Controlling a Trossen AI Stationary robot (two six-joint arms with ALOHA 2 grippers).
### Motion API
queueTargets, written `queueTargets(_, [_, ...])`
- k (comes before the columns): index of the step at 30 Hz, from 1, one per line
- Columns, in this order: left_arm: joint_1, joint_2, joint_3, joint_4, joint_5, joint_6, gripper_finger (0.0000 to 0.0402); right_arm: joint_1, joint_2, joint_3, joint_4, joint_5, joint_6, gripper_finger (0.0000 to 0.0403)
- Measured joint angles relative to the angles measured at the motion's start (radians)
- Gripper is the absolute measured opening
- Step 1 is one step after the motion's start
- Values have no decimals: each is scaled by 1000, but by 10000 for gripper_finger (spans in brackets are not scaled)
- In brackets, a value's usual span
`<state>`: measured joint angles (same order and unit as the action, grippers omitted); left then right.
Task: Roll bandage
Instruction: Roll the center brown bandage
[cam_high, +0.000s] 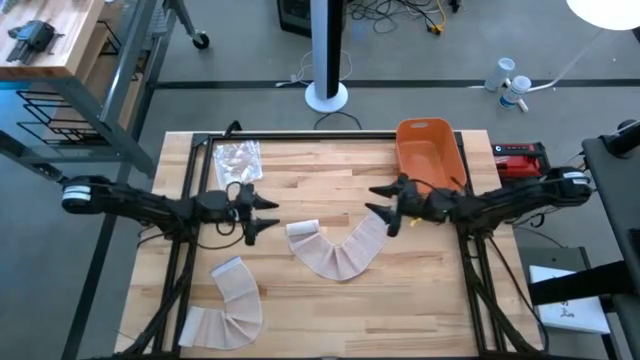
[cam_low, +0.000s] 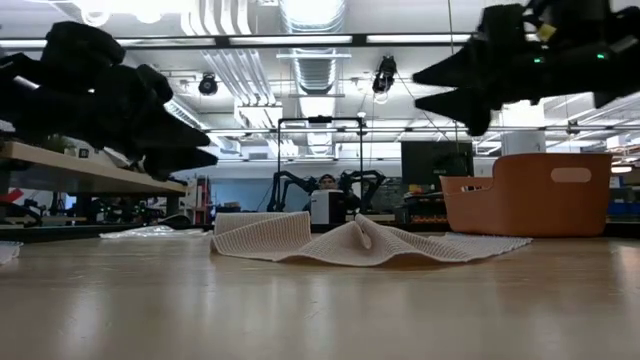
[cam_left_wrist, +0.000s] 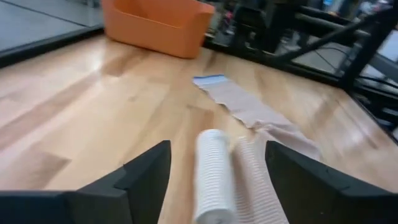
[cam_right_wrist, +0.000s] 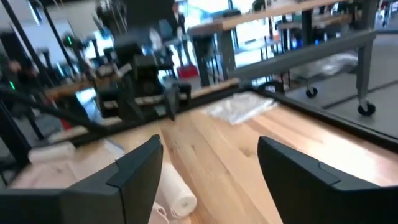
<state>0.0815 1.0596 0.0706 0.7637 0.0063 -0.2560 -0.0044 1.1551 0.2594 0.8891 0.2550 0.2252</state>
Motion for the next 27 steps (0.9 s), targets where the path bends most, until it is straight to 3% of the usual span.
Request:
queueTargets(5, [-73,106,74,-30,-1,36,264,0,114,103,-107,0,-17,264])
queueTargets(14, [-120,335,182,-34,-126,88,282,0,252,173,-114,0,-49,272])
queueTargets(27, [-120,589,259,-33,-132,109,267,-9,294,194,-122,0,-70,250])
